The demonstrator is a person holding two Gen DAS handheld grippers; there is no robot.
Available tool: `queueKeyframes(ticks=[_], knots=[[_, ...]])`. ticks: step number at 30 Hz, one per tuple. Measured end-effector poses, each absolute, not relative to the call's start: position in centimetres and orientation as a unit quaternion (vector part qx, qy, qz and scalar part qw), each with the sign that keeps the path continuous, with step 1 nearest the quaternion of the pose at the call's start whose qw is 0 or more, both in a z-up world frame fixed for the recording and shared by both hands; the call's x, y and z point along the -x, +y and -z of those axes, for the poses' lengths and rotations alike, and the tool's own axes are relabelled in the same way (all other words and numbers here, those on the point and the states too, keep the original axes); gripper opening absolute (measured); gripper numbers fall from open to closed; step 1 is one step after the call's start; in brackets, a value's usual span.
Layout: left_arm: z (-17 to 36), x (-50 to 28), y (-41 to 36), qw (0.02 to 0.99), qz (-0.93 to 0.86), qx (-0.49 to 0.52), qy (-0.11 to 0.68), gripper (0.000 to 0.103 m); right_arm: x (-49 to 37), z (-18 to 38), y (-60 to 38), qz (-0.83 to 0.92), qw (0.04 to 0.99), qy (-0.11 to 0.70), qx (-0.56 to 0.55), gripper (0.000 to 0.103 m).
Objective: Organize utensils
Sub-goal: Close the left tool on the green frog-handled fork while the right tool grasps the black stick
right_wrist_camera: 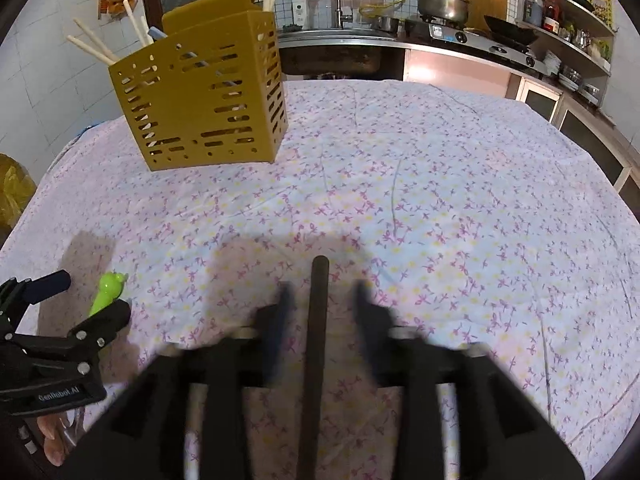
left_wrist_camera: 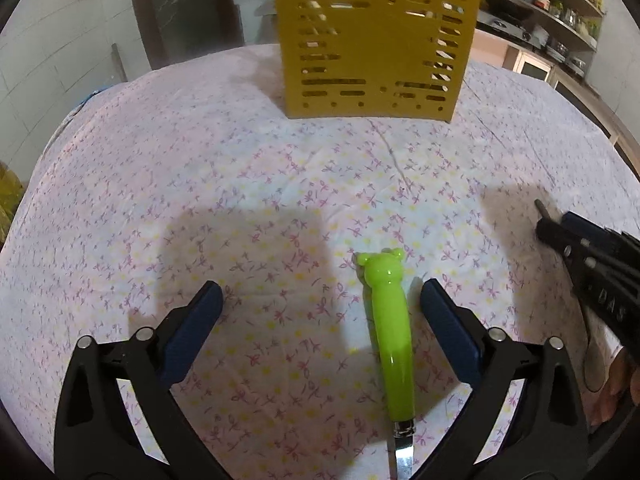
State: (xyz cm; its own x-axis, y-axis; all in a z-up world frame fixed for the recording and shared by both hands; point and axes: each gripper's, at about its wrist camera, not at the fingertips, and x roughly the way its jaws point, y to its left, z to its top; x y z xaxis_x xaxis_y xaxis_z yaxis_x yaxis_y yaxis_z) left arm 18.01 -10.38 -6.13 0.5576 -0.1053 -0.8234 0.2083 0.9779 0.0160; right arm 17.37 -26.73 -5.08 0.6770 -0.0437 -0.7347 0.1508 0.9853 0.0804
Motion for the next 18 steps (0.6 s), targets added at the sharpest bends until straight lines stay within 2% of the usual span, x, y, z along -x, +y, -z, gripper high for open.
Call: queueKeyframes(ticks=[2, 7, 9, 13, 15, 18], knots=[[6.0, -18.2, -10.5, 0.881, 0.092, -0.054, 0.461, 0.088, -17.2, 5.1, -26.8, 0.055, 0.913, 0.399, -0.07, 0.047], [5.5, -18.3, -10.8, 0.877, 0.11, -0.053, 0.465, 0.059, -17.7, 5.2, -27.1, 0.065, 0.909, 0.407, -0.062, 0.046], [5.5, -18.5, -10.8, 0.875, 0.115, -0.052, 0.467, 0.053, -18.3, 5.1, -27.2, 0.068, 0.906, 0.415, -0.058, 0.041], [5.4, -18.9, -10.7, 0.874, 0.119, -0.052, 0.469, 0.031, -18.7, 5.1, -26.8, 0.064, 0.903, 0.422, -0.053, 0.029], [5.3, -19.3, -10.4, 0.872, 0.12, -0.044, 0.473, 0.023, -18.8, 5.0, -26.8, 0.062, 0.903, 0.422, -0.055, 0.024], [5.2, -19.7, -10.2, 0.87, 0.124, -0.036, 0.476, 0.021, -18.9, 5.0, -26.9, 0.06, 0.903, 0.42, -0.066, 0.012]])
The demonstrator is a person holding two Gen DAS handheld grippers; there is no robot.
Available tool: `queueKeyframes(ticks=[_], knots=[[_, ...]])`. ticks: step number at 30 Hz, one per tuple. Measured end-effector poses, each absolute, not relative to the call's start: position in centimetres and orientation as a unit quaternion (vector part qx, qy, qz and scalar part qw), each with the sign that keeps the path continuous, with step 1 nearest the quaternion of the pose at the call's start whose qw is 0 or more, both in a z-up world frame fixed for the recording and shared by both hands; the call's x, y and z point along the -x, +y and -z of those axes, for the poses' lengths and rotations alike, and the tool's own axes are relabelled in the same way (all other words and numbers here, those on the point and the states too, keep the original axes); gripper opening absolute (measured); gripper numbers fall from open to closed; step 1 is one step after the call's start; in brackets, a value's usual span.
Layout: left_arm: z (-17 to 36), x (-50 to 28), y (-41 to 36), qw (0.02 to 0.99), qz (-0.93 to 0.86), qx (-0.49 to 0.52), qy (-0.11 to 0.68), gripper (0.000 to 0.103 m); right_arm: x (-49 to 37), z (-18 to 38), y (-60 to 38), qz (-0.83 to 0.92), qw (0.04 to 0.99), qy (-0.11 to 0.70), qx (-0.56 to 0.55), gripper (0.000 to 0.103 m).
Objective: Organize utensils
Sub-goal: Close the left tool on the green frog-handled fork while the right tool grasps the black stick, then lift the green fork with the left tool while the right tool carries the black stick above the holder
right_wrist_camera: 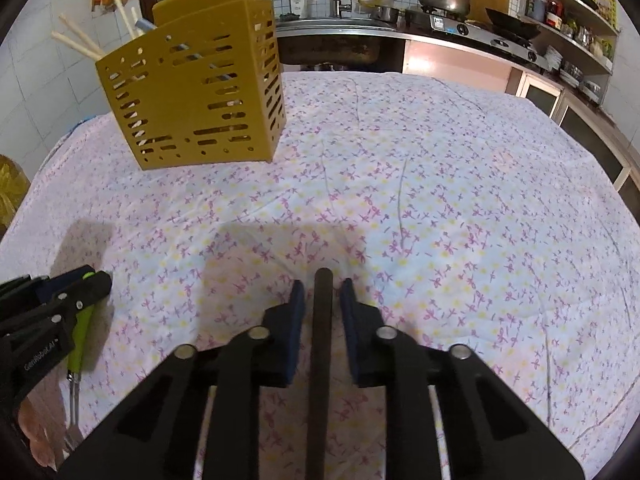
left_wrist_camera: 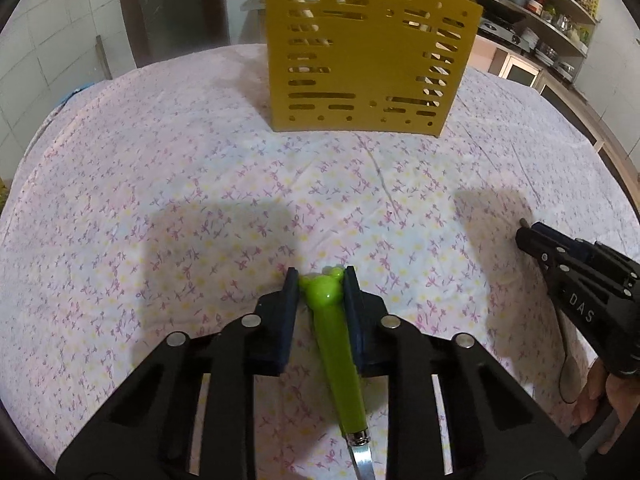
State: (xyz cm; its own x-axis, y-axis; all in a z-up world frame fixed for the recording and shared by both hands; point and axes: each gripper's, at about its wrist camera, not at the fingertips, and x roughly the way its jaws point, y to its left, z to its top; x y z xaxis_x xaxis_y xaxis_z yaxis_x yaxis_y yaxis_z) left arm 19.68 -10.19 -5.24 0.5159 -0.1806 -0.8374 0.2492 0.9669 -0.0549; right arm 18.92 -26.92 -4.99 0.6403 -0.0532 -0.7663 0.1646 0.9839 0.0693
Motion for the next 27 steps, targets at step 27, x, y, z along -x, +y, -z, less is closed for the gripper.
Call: queueKeyframes(ticks=[27], knots=[[0.9, -16.8, -7.4, 0.919, 0.135, -0.023, 0.369, 0.021, -13.5, 0.2, -25.7, 0.049, 0.963, 0.25, -0.087, 0.009]])
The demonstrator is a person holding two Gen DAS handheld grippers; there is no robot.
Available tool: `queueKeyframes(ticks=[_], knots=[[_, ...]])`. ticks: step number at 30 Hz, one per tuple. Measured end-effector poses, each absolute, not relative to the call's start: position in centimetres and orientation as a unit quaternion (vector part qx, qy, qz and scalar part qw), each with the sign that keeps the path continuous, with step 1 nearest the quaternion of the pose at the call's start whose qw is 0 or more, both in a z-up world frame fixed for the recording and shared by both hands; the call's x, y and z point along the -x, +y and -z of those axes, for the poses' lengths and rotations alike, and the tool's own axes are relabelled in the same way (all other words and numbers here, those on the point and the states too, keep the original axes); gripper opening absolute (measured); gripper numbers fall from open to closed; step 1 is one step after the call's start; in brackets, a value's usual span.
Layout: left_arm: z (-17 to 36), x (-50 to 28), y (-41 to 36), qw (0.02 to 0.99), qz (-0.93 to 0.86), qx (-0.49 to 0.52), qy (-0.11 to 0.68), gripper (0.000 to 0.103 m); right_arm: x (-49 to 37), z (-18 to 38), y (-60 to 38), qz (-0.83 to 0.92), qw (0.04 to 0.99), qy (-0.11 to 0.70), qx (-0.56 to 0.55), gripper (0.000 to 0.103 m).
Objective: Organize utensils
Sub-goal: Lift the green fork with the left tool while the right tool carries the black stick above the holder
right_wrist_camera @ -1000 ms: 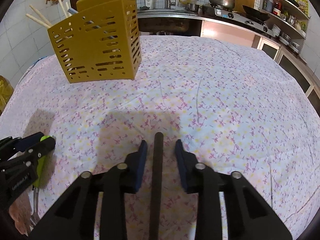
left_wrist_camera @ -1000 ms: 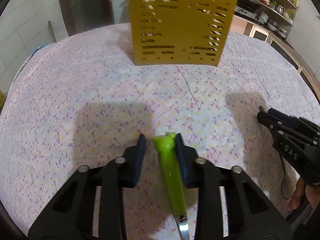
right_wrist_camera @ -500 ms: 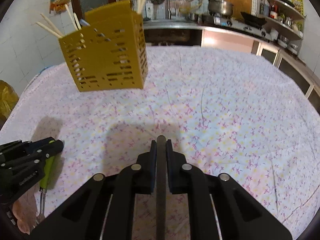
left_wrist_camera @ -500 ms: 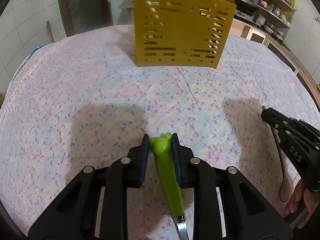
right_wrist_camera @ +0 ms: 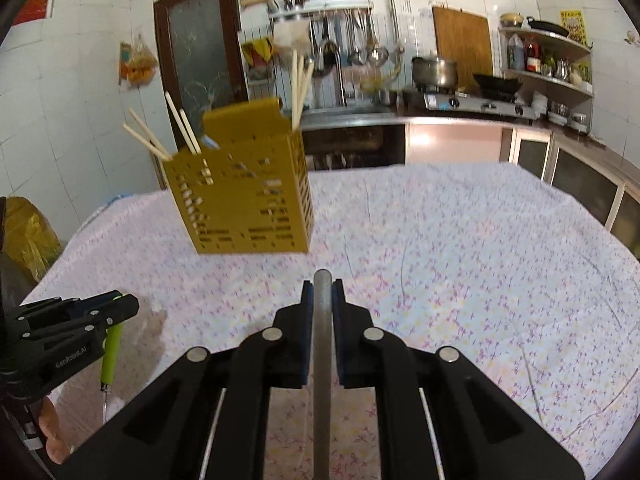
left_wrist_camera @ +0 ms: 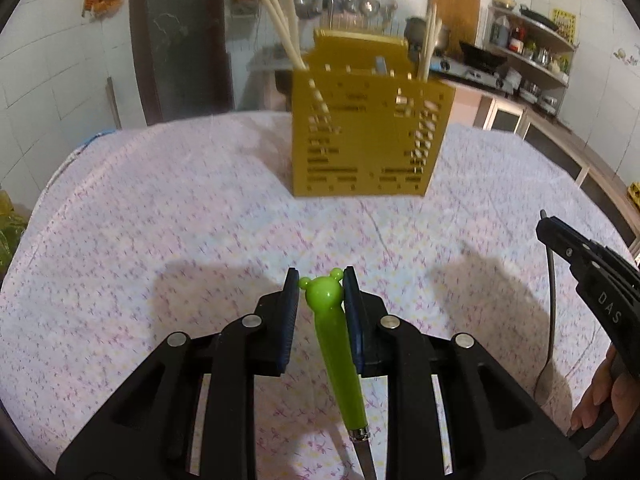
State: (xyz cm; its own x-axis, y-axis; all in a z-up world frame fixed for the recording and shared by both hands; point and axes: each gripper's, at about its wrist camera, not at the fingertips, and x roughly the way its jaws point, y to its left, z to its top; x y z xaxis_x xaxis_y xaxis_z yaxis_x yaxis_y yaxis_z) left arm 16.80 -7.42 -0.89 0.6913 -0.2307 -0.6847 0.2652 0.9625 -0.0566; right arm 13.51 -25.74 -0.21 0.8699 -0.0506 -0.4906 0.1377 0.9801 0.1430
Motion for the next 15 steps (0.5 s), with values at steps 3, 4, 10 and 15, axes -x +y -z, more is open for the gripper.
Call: queueKeyframes(ticks=[3, 4, 10, 15], knots=[[0.2, -16.6, -6.8, 0.926, 0.134, -0.016, 0.354, 0.021, -13.1, -0.3, -25.8, 0.053, 0.967, 0.231, -0.089, 0.009], [-0.1, -16.4, -6.7, 0.928, 0.133, -0.014, 0.347, 0.021, -13.0, -0.5, -25.8, 0.054, 0.969, 0.225, -0.09, 0.009], [-1.8, -15.4, -5.8, 0.944, 0.132, 0.0, 0.303, 0.021, -12.3, -1.4, -26.1, 0.06, 0.976, 0.188, -0.095, 0.009], [-2.5, -15.0, -5.3, 0.948, 0.136, 0.008, 0.289, 0.021, -11.7, -1.9, -25.8, 0.061, 0.981, 0.164, -0.085, 0.009]])
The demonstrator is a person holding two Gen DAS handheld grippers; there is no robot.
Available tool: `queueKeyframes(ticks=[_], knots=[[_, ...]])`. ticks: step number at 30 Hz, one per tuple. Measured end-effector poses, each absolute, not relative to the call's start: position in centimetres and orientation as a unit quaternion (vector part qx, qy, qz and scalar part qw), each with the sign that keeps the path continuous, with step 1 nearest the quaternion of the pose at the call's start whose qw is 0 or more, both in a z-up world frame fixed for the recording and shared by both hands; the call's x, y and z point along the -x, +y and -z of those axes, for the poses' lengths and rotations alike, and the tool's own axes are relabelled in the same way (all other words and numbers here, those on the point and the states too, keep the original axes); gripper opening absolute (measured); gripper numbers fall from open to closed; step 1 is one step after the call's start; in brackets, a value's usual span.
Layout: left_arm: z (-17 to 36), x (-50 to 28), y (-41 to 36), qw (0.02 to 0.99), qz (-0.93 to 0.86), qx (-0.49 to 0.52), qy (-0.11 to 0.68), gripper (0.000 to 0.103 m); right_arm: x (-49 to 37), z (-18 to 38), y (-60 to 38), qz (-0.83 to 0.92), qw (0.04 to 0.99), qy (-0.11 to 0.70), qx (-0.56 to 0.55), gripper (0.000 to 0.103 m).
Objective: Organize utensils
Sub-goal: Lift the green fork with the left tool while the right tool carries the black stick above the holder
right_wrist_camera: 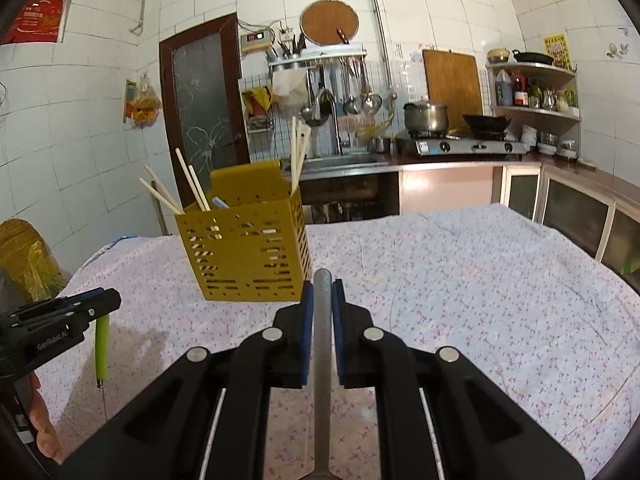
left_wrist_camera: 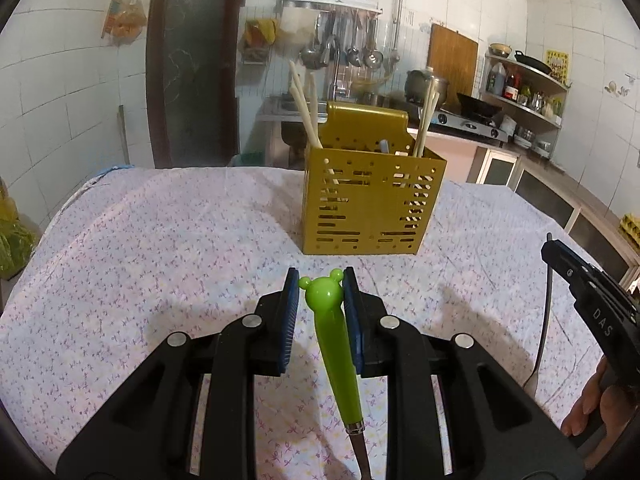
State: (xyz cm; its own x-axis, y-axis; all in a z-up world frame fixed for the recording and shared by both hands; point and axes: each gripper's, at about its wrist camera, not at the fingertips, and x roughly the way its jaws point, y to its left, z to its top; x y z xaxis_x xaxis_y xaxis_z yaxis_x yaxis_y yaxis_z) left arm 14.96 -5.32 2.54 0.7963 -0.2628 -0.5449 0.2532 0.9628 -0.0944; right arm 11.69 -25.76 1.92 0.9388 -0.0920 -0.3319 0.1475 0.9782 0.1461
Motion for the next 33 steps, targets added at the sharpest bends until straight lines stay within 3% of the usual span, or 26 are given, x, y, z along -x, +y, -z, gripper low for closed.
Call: queueKeyframes(ticks=[33], knots=[[-4.9, -13.2, -4.4, 0.964, 0.135, 0.017, 0.228, 0.021, -10.2, -2.7, -25.7, 0.07, 0.987, 0.122, -0.081, 0.009]])
